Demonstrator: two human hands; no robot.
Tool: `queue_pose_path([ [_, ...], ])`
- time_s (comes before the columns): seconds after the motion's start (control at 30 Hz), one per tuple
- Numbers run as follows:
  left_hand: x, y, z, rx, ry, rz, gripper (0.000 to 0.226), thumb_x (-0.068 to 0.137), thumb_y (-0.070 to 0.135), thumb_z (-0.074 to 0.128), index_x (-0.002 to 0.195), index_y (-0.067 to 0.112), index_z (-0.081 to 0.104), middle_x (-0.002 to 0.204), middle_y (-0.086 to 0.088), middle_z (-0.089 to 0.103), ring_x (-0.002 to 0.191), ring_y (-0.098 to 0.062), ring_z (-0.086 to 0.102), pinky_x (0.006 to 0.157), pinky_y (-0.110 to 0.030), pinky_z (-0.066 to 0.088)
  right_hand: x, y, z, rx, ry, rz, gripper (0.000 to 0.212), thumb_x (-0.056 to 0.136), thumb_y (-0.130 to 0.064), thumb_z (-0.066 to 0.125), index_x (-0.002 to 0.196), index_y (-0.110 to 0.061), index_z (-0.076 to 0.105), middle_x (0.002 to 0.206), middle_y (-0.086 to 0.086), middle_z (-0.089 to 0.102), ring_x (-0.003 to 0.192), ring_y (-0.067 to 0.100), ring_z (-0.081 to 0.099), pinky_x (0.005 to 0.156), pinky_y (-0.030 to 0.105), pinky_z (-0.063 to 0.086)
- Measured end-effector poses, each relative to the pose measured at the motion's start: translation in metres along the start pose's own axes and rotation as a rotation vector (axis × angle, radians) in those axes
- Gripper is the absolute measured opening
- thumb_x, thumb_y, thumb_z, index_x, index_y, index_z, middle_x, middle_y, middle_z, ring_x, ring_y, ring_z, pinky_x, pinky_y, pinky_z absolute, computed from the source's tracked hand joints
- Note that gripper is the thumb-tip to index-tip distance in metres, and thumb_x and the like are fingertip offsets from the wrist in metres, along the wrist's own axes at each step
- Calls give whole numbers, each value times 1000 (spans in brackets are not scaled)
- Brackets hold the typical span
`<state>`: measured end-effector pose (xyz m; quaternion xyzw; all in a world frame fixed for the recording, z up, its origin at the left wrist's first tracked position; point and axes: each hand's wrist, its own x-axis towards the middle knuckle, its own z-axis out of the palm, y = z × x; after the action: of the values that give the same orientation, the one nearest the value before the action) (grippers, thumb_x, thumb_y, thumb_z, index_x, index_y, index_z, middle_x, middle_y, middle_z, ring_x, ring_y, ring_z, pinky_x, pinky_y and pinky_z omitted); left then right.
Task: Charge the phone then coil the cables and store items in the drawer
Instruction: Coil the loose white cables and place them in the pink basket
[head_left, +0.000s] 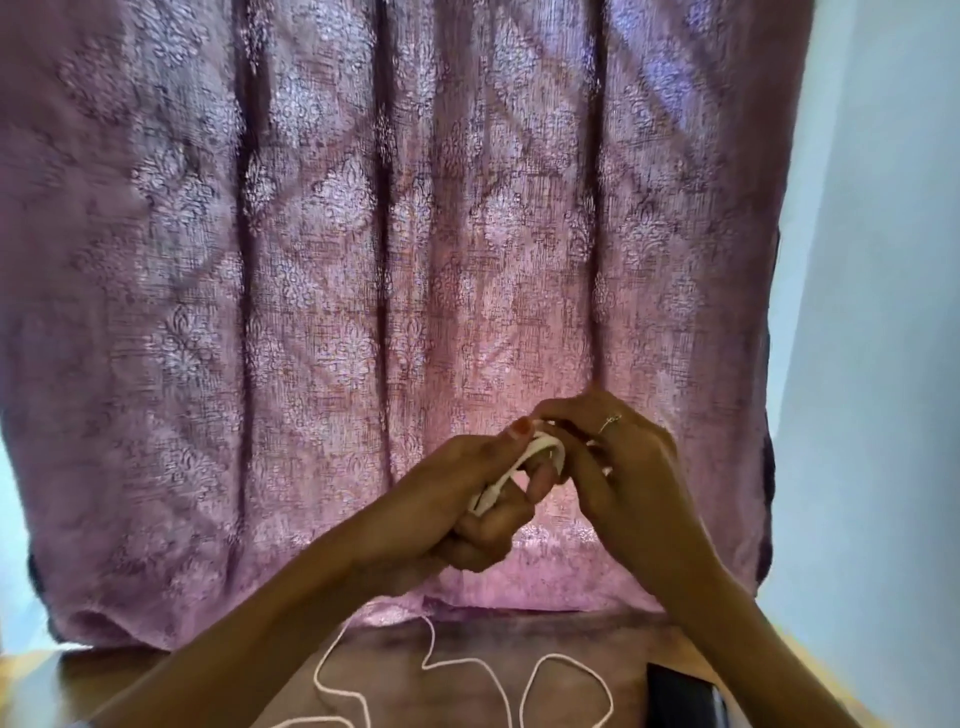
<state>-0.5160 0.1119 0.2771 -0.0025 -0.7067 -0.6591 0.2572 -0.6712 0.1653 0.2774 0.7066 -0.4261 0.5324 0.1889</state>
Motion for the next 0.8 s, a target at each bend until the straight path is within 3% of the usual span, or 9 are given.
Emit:
queue_pose_path([
  [0.13,1,-1,-1,-347,-170,28,32,89,46,51,71,20,57,39,10,23,28,-8,13,35,-14,14,1,-24,2,778,-48,552,18,92,-7,52,89,-10,70,78,1,72,70,14,68,60,21,55],
  [0.27,4,-2,-1,-464,-230,50,29,89,43,56,73,19,56,40,6,21,28,-10,16,34,-18,15,-2,-28,3,1115,-164,736,44,91,-39,41,80,-12,74,83,8,73,74,18,68,68,29,58],
  [0.37,5,-4,-2,-495,-206,51,29,89,41,57,72,18,55,40,6,20,28,-10,15,34,-19,16,-8,-29,3,1062,-221,726,45,84,-47,44,86,-16,76,86,7,73,80,17,68,74,28,58],
  [0.47,5,-4,-1,-501,-116,43,30,88,41,58,71,16,54,39,5,18,28,-10,13,34,-18,18,-15,-29,3,899,-256,675,25,89,-23,54,107,-15,70,101,10,72,94,22,67,87,32,55],
  [0.57,4,-5,6,-383,45,25,38,93,43,45,67,15,47,36,7,23,25,-7,12,34,-17,15,-18,-31,0,818,-202,713,22,92,-5,53,104,-12,70,98,10,73,90,22,69,80,30,58],
  [0.7,2,-10,13,-185,294,-21,49,88,53,41,56,16,41,36,5,23,24,-4,14,38,-19,9,-23,-36,0,745,-126,770,18,91,-7,57,103,-3,69,96,15,73,87,25,71,77,31,59],
  [0.8,-1,-13,10,-73,485,-32,51,84,57,45,51,18,42,38,6,24,27,-6,17,37,-17,13,-27,-38,0,762,-76,813,17,89,-9,60,98,3,68,88,20,70,81,26,67,76,31,59],
])
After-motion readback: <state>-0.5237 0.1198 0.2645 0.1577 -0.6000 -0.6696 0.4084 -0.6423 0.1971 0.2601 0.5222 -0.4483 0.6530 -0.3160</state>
